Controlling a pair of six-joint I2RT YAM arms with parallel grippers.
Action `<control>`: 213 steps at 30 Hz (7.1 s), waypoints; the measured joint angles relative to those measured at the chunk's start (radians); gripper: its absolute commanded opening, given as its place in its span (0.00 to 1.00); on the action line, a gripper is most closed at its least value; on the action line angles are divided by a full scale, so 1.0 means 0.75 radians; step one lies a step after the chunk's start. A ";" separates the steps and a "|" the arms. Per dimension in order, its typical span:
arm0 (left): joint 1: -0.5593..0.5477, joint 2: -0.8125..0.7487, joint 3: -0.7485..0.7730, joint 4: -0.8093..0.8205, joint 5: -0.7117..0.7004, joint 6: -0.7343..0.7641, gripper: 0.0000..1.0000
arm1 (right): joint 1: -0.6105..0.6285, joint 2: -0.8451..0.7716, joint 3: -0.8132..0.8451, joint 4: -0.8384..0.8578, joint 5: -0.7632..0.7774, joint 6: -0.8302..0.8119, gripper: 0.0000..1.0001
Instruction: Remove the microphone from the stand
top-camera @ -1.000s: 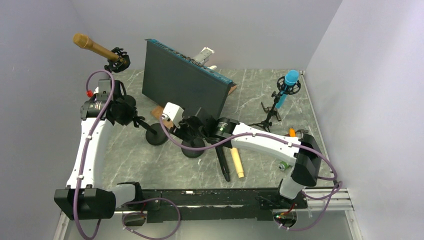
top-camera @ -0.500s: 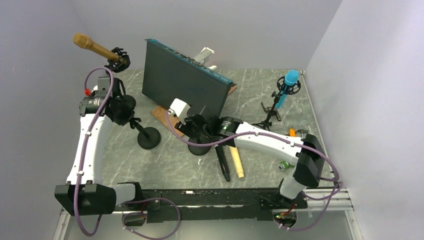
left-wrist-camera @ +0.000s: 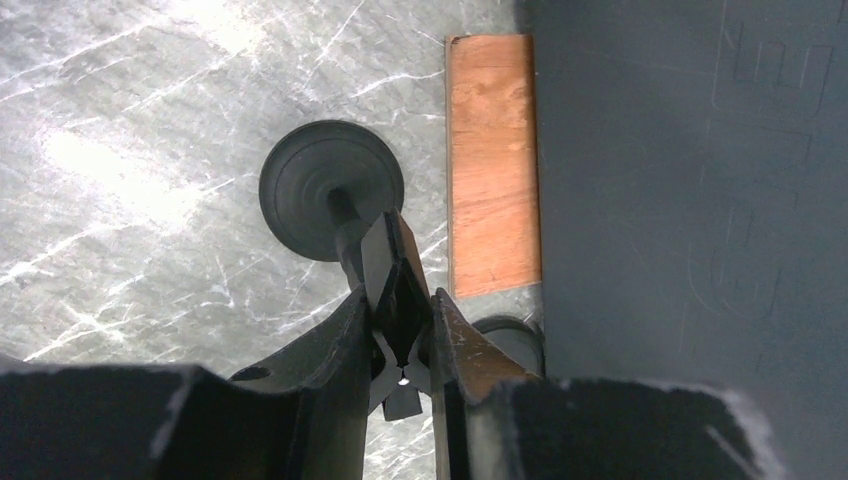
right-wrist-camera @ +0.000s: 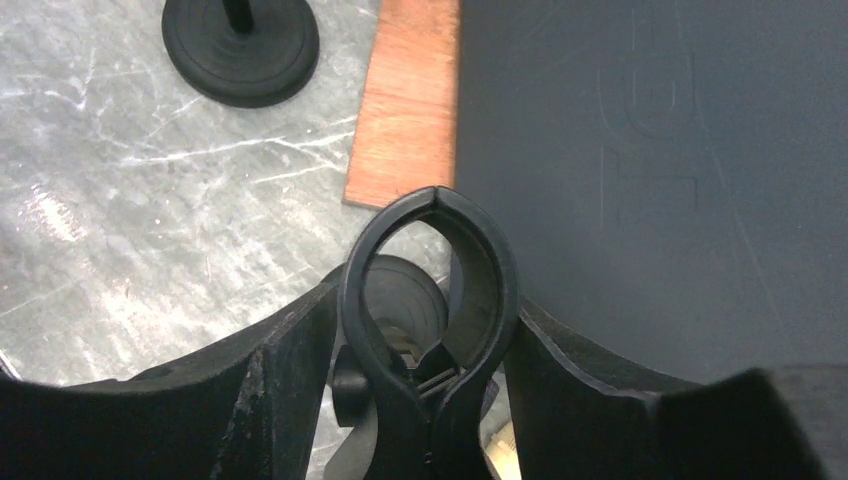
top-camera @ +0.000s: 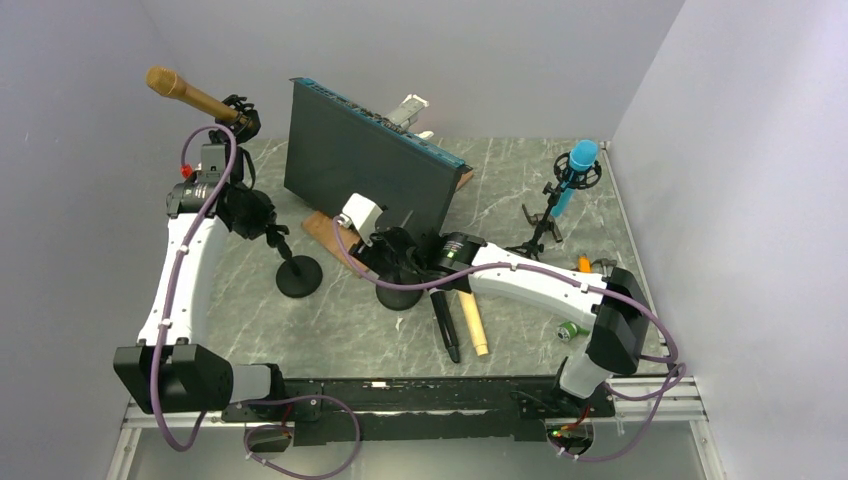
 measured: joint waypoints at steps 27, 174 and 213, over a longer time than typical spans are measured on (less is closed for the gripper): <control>0.000 -0.073 0.298 0.114 -0.027 0.297 0.51 | -0.005 -0.097 0.133 0.030 -0.076 0.087 0.97; -1.606 1.130 0.368 0.732 -0.205 -0.573 0.42 | -0.090 -1.660 -0.252 -0.721 0.587 0.930 0.92; -0.999 -0.226 -0.142 1.008 0.225 0.572 0.66 | -0.090 -1.469 -0.316 -0.552 0.556 0.852 1.00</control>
